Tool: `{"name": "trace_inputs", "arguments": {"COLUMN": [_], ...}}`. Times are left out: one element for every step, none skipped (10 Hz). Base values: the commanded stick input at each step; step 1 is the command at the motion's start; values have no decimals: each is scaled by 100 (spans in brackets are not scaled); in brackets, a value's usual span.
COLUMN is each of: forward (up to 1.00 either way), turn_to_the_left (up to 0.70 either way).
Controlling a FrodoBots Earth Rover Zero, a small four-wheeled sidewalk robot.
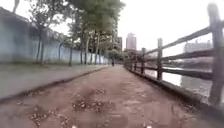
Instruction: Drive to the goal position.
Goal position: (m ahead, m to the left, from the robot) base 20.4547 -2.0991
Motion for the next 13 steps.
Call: {"name": "trace_inputs", "arguments": {"forward": [100,100,100,100,100,100,100,100,100,100,100,100,100], "turn_to_the_left": [7,7,-10,-29,-7,7,7,-22,-33,-22,7,0,-20]}}
